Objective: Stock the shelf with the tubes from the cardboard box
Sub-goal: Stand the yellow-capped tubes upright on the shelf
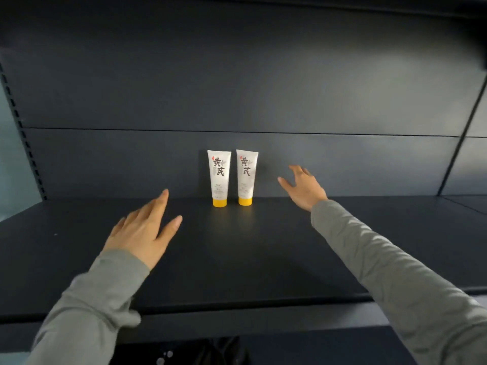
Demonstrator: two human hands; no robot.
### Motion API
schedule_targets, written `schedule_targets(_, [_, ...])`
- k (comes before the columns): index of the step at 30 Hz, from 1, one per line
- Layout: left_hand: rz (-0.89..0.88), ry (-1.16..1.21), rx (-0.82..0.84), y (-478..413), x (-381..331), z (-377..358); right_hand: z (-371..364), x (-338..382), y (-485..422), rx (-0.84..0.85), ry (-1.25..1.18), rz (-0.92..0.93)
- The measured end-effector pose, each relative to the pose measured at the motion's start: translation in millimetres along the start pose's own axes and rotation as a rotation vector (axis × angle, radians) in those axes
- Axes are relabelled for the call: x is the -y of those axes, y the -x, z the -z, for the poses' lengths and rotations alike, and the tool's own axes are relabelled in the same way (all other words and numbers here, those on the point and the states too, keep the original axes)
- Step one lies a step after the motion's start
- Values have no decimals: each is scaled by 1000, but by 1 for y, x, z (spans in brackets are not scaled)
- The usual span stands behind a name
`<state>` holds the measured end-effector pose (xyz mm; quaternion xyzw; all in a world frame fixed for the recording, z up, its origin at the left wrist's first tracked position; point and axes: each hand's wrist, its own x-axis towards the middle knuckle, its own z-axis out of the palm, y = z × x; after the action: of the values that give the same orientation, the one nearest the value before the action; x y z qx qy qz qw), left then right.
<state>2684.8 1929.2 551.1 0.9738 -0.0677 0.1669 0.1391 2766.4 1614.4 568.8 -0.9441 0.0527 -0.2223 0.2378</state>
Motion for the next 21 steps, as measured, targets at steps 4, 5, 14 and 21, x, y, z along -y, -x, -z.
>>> schedule_targets(4, [-69, 27, -120, -41, -22, 23, 64, -24, 25, -128, 220, 13])
schedule_targets(5, [-100, 20, -133, -50, -30, 27, 78, -30, 33, -144, 275, 8])
schedule_targets(14, [-280, -8, -40, -27, -95, 12, 146, -84, 167, -170, 446, -109])
schedule_targets(21, [-381, -3, -70, 37, -109, -32, 183, -168, 320, -166, 514, -379])
